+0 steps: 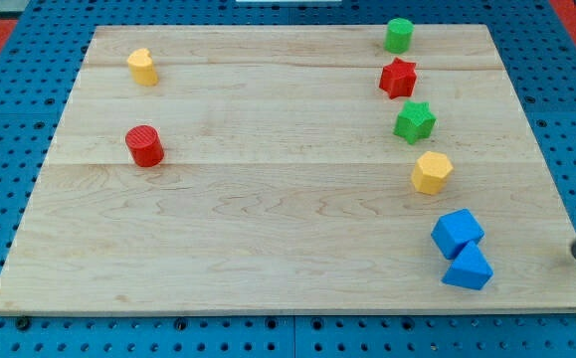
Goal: Adjust the blue blocks below the hexagon
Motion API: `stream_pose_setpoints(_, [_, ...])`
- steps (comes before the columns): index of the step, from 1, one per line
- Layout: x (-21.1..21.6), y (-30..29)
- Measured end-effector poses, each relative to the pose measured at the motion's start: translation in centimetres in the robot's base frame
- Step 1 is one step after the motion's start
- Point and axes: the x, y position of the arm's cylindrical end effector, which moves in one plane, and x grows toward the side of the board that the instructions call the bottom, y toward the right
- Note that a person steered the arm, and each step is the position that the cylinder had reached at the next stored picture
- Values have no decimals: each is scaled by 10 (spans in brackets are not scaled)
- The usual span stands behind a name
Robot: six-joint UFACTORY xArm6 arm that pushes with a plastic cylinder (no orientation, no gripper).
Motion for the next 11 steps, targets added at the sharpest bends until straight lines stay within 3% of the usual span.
stream_pose_setpoints(3, [15,-87])
stream_pose_setpoints(5, [15,-90])
stream_pose_setpoints(6, [-11,-71])
stream_pose_setpoints(7, [-16,-96])
stream_pose_setpoints(9, [-33,-84])
stream_pose_setpoints(11, [-59,-230])
